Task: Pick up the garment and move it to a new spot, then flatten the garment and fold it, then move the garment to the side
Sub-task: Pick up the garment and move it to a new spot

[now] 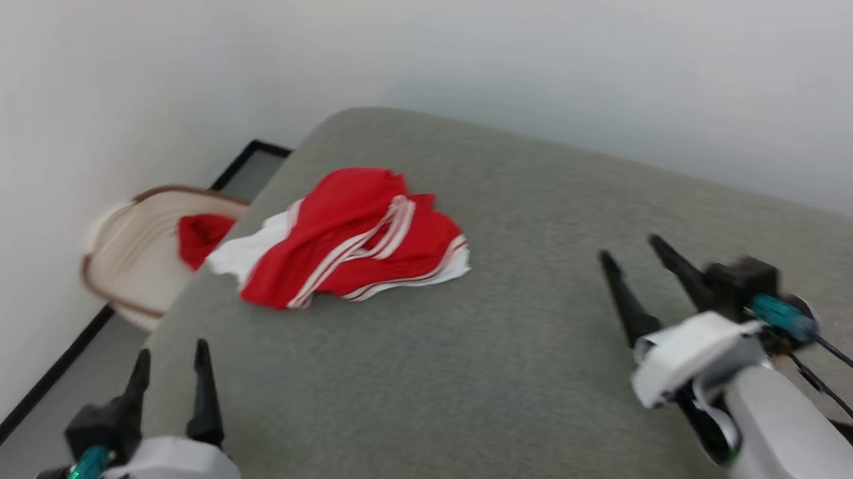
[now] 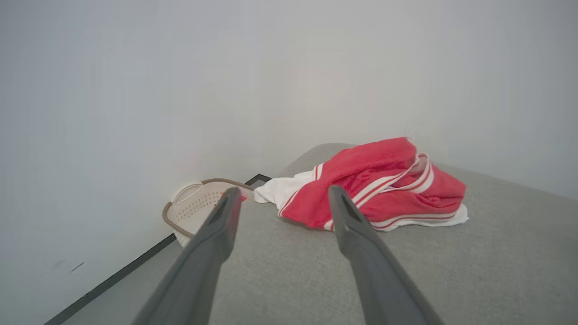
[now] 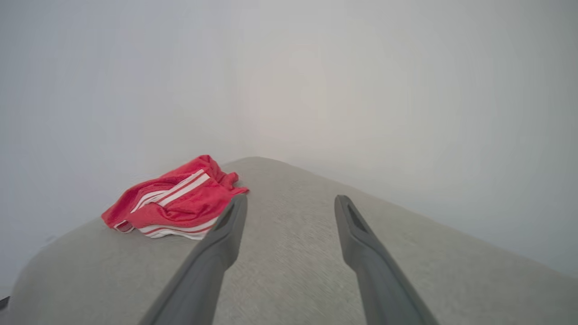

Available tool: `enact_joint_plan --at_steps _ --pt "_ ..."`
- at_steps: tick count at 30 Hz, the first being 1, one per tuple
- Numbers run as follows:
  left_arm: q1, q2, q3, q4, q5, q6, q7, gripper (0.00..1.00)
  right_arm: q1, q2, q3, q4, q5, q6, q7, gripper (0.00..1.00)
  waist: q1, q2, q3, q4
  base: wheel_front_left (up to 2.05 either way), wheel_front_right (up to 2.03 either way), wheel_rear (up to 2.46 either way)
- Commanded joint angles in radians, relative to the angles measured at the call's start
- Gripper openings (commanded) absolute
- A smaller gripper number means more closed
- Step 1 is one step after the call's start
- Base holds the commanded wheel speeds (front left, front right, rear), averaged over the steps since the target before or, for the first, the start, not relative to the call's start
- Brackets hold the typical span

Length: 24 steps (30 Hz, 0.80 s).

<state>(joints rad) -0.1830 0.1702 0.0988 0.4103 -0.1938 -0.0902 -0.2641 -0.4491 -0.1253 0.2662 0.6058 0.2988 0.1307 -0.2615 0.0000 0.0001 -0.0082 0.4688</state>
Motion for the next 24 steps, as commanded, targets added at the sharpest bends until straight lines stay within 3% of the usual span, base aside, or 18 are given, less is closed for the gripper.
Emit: enact_joint_plan --at_steps 1,6,12,19,24 --pt "0.014 -0.012 0.01 -0.018 -0.005 0.007 0.0 1.0 -0.014 -0.004 0.021 0.009 0.01 0.0 -0.004 1.0 0.0 -0.0001 0.045 0.076 0.0 0.0 0.0" --pt "0.081 -0.052 0.082 -0.119 -0.009 0.028 0.0 1.0 -0.1 0.008 0.142 0.043 0.048 0.0 -0.003 1.0 0.0 -0.0001 0.077 0.092 -0.04 -0.04 -0.04" --pt "0.129 -0.091 0.098 -0.176 0.011 0.029 0.0 1.0 -0.138 -0.01 0.216 0.047 0.107 0.0 -0.003 1.0 0.0 -0.0001 0.082 0.09 -0.24 -0.24 -0.24" --pt "0.12 -0.103 0.086 -0.171 0.028 0.009 0.0 1.0 -0.126 -0.03 0.236 0.027 0.144 0.0 -0.003 1.0 0.0 -0.0001 0.076 0.085 -0.05 -0.05 -0.05" --pt "0.028 -0.074 0.026 -0.096 0.052 -0.021 0.0 1.0 -0.078 -0.05 0.183 0.001 0.134 0.0 -0.003 1.0 0.0 -0.0001 0.067 0.071 0.0 0.0 0.0"
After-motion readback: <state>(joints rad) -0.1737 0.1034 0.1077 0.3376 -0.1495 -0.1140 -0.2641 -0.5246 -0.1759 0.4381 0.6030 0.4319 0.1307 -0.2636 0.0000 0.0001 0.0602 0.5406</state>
